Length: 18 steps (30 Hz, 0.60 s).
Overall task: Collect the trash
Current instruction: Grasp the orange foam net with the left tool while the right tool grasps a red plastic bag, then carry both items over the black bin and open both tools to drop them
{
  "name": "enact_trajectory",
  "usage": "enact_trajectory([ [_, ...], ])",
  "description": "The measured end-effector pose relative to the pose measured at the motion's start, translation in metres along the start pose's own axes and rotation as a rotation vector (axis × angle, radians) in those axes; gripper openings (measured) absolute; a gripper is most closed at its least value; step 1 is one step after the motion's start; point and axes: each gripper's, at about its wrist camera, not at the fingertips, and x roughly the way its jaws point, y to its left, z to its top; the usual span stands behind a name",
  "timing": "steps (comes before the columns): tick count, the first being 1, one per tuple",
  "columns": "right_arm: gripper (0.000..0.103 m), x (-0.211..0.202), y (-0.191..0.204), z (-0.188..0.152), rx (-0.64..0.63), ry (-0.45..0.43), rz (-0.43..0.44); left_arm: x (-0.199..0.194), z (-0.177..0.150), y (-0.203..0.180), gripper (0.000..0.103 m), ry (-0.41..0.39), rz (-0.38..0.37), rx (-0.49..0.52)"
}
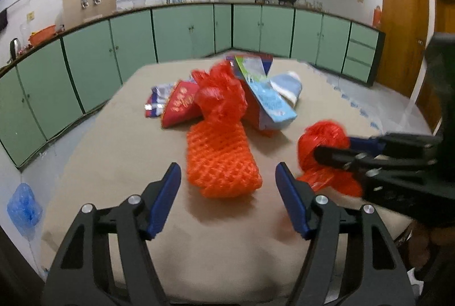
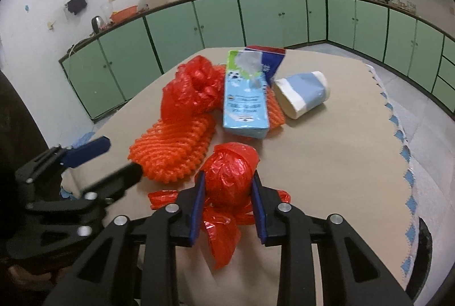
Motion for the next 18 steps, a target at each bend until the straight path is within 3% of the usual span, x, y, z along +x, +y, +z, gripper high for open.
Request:
enact_trajectory([
  [9,0.030,0.000,-0.013,-0.003,0.014,0.011,-0.005,0.039,-0.001,0.001,0.067,0.103,0.055,0.000],
  [13,0.030,-0.005,-0.017,-0.005,0.021,0.014,-0.008,0.036,0.002,0.009,0.034,0.080,0.028,-0.050],
  [18,0.030,-0.021,-0.023,-0.010,0.024,0.010,-0.019,0.018,0.006,0.010,0.026,0.027,0.000,-0.068],
])
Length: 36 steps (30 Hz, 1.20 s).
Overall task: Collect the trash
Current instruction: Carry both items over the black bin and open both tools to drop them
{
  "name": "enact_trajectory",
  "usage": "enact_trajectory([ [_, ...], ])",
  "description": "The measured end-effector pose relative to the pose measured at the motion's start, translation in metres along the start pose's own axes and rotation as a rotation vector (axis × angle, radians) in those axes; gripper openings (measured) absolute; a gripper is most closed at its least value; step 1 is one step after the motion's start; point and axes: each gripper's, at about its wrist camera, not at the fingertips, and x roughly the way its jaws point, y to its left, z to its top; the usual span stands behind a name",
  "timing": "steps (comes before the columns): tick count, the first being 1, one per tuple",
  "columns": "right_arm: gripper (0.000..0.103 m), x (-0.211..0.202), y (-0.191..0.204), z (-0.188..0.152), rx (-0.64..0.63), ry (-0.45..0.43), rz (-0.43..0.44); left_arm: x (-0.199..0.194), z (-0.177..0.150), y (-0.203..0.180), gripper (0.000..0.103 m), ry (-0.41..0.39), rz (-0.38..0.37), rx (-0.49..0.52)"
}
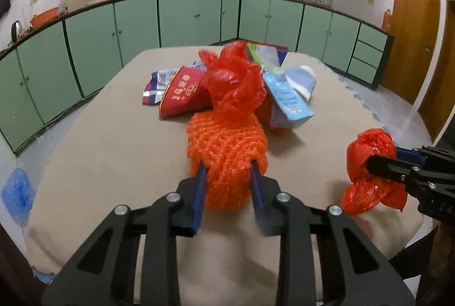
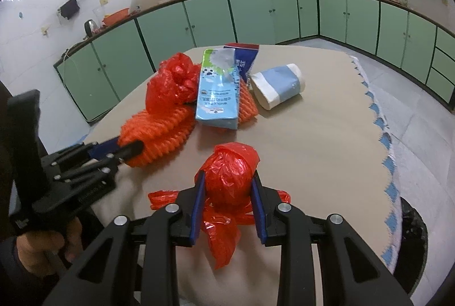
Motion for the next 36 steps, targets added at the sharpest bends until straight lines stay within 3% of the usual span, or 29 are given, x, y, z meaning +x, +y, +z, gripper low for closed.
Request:
enact_trajectory([
  [12,0.030,-0.082,-0.049,-0.011,0.091,-0.064,-0.065,-0.077,0.000,-0.042,0.025,-0.018,-0.106,0.039],
  [20,0.030,-0.143,-0.131,-0.043,0.229,-0.100,-0.234,-0.088,0.017,-0.132,0.025,-0.066,-0.280,0.160],
  [28,0.030,-0.163,-0.216,-0.093,0.398,-0.046,-0.400,-0.056,0.018,-0.252,0.025,-0.036,-0.503,0.302],
  [33,0.030,-0.147,-0.255,-0.114,0.465,0.000,-0.427,-0.013,0.006,-0.310,0.026,0.022,-0.551,0.380],
  [36,0.036,-0.137,-0.266,-0.115,0.471,0.017,-0.426,0.016,-0.006,-0.333,0.031,0.076,-0.551,0.401],
])
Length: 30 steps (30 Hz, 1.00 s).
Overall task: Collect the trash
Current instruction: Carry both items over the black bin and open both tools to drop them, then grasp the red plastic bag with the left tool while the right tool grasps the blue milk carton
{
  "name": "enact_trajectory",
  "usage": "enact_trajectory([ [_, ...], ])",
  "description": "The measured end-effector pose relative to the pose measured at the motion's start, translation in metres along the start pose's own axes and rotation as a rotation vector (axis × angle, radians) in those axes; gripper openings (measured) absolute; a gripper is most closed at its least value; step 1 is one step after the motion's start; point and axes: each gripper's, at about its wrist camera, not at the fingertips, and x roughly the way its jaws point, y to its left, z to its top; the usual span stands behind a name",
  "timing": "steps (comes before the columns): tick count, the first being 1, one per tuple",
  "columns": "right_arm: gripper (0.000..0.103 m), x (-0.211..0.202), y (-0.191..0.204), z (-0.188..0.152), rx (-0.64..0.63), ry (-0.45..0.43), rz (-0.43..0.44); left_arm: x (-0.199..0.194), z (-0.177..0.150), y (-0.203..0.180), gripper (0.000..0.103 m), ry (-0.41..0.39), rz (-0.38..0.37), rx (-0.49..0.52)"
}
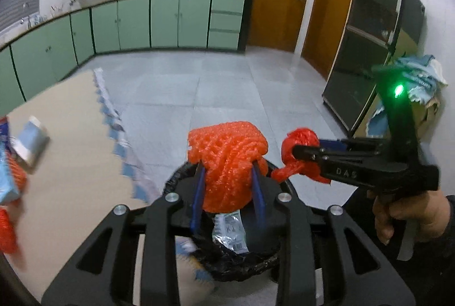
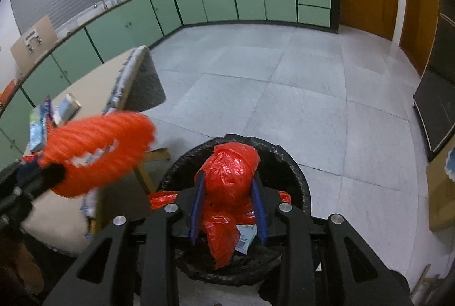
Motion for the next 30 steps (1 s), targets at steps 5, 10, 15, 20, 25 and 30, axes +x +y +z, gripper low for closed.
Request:
enact_trajectory([
  [5,0.040,0.012,-0.014,0.004,-0.001,0.015,-0.008,0.031,-0.011,-0.002,0.043,0.065,-0.003,0.007],
  [10,0.052,0.016,-0.011,0.002,-0.003,0.029,-0.007,0.039,-0.016,0.000,0.054,0.076,0.011,-0.007],
  [15,0.052,0.010,-0.013,0.009,0.002,0.006,-0.008,0.032,-0.012,0.006,0.054,0.062,0.017,0.007],
  [20,0.052,-0.012,0.000,0.016,-0.023,-0.035,0.009,-0.008,-0.007,0.022,0.066,-0.010,0.061,-0.031],
  [25,0.052,-0.036,0.049,0.019,-0.097,-0.077,0.094,-0.077,-0.027,0.058,0.075,-0.103,0.239,-0.070],
  [30,0.052,-0.040,0.111,0.020,-0.185,-0.095,0.192,-0.145,-0.058,0.109,0.081,-0.173,0.497,-0.154],
])
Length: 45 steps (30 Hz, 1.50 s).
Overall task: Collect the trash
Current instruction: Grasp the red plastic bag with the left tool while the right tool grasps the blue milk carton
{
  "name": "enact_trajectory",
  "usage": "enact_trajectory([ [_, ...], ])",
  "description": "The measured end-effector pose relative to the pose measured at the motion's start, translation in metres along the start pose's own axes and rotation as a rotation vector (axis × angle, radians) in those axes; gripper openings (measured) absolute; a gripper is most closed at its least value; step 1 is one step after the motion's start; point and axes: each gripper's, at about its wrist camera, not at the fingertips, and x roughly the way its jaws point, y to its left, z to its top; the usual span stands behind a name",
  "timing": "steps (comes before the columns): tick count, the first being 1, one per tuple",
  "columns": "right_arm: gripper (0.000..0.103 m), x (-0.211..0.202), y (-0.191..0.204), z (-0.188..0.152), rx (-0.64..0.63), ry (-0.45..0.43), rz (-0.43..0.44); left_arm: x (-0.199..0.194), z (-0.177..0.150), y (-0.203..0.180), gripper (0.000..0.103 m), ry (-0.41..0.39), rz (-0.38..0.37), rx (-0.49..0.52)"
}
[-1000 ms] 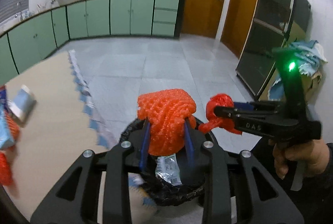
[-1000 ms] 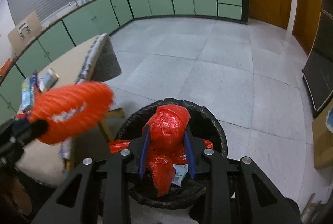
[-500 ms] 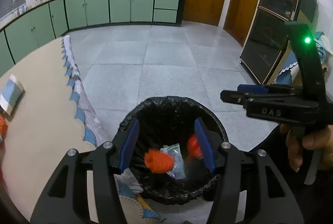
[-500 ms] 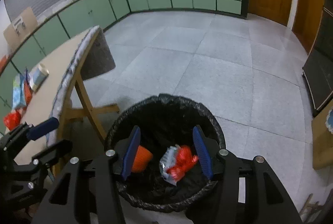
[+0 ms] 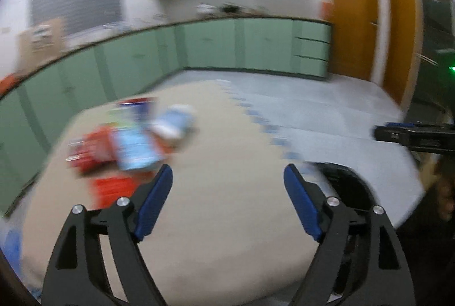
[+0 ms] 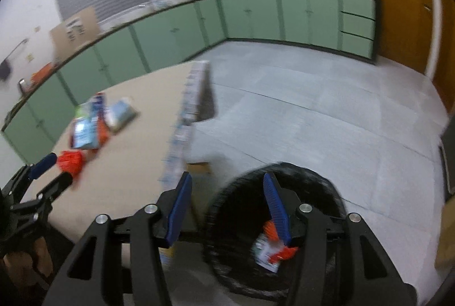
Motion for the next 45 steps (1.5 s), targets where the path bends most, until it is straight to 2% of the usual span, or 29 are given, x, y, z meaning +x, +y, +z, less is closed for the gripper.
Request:
enact_trajectory([
  [4,0.052,0.019,0.051,0.010,-0.071,0.018,0.082,-0.009,-0.007,0.056,0.085,-0.019,0.153,-0.068],
  [6,0.052,0.026,0.074,0.012,-0.106,0.021,0.109,-0.006,-0.007,0.070,0.085,-0.009,0.174,-0.089],
  [10,0.052,0.039,0.111,0.019,-0.167,0.025,0.150,0.017,-0.011,0.089,0.085,0.019,0.164,-0.134],
  [15,0.052,0.057,0.131,0.024,-0.193,0.039,0.165,0.047,-0.015,0.095,0.082,0.066,0.144,-0.117],
  [17,0.052,0.063,0.134,0.024,-0.198,0.045,0.168,0.060,-0.021,0.095,0.075,0.106,0.139,-0.120],
  [19,0.052,0.072,0.139,0.026,-0.203,0.054,0.175,0.069,-0.025,0.102,0.053,0.139,0.129,-0.129],
  [20,0.052,0.074,0.142,0.026,-0.205,0.055,0.179,0.075,-0.027,0.105,0.046,0.160,0.124,-0.133],
  [21,0.052,0.077,0.146,0.028,-0.208,0.057,0.185,0.079,-0.028,0.108,0.034,0.173,0.116,-0.141],
  [25,0.052,0.089,0.170,0.034,-0.224,0.055,0.223,0.077,-0.030,0.118,0.011,0.153,0.110,-0.167],
  [32,0.056,0.120,0.225,0.040,-0.269,0.070,0.299,0.051,-0.022,0.139,0.006,0.067,0.133,-0.223],
  [34,0.059,0.130,0.240,0.040,-0.287,0.070,0.298,0.043,-0.020,0.146,0.005,0.046,0.141,-0.241],
  [37,0.059,0.144,0.254,0.039,-0.300,0.074,0.284,0.034,-0.020,0.152,0.005,0.024,0.147,-0.258],
  [45,0.061,0.172,0.259,0.038,-0.299,0.098,0.233,0.033,-0.021,0.162,0.005,0.011,0.142,-0.281],
])
